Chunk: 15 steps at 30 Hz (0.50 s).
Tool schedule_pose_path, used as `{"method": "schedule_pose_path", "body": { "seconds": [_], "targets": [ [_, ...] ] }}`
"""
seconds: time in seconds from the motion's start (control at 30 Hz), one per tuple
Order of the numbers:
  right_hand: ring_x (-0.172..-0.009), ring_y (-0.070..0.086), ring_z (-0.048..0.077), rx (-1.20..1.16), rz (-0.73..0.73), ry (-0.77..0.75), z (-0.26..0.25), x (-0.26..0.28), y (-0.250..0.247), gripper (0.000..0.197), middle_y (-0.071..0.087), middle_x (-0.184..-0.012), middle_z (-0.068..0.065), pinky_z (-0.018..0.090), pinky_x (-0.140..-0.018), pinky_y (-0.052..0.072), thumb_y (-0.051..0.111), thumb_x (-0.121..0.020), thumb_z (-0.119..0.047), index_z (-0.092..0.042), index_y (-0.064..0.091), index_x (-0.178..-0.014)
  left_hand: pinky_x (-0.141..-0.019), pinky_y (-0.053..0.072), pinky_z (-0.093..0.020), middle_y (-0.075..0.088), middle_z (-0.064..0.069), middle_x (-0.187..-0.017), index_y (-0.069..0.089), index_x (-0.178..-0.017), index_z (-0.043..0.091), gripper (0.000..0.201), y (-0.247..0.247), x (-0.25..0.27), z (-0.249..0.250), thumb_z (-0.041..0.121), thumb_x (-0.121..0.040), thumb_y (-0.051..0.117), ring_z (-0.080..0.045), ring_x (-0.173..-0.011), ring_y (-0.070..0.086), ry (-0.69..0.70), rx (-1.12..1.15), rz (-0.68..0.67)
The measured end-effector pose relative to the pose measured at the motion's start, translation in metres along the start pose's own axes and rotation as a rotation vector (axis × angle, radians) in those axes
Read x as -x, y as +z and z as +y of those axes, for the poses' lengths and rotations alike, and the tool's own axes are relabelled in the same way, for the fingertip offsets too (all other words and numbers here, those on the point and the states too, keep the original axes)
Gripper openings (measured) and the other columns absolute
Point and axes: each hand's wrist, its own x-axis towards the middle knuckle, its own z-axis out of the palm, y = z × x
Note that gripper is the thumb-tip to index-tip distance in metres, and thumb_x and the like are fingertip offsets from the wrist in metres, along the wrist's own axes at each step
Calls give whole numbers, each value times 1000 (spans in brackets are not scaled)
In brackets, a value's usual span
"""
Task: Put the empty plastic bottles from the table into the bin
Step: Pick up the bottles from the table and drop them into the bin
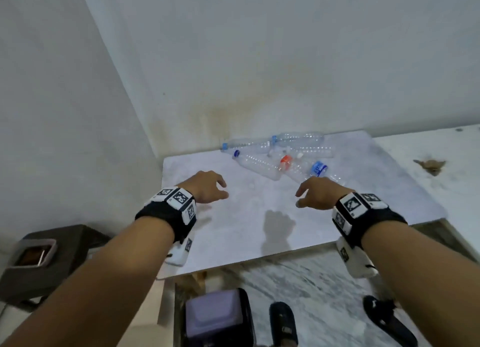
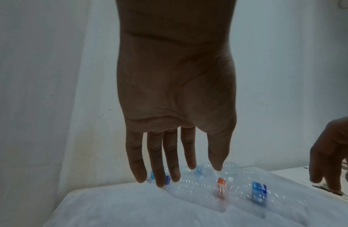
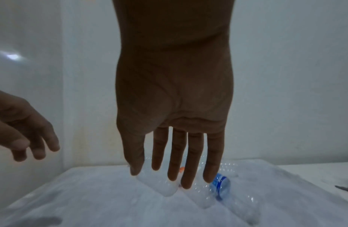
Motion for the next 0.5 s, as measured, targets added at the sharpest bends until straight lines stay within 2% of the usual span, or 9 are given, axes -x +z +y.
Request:
{"method": "schedule_pose_path", "body": {
  "seconds": [0.23,0.33,0.43,0.5],
  "targets": [
    [-117,57,23,-20,-9,40,40,-87,-44,42,60,-130,4,33,-97,46,70,-81,-38,-24,65,-121,-106,41,-34,56,-4,-138,56,-132,27,52,-40,-104,35,47,-85,63,-23,-124,53,-50,-62,-10],
    [-118,57,24,21,-35,-5,46,-149,-53,43,59,-131,3,35,-98,47,67,-83,-37,-22,63,-123,-103,43,-33,56,-5,-137,53,-134,27,55,-42,-168,38,45,-83,65,-23,-122,54,-87,-53,-21],
    [-117,57,27,46,-59,-30,44,-215,-54,46,59,-131,7,38,-96,49,61,-85,-37,-18,57,-127,-97,40,-30,53,-3,-136,50,-135,21,55,-38,-227,38,36,-85,65,-24,-125,50,-104,-59,-37],
    [-119,56,28,53,-57,-49,41,-254,-50,50,57,-133,8,38,-96,49,59,-86,-35,-17,51,-132,-99,41,-30,52,-3,-137,47,-138,19,59,-27,-261,33,32,-84,67,-25,-125,49,-94,-55,-19]
  ]
}}
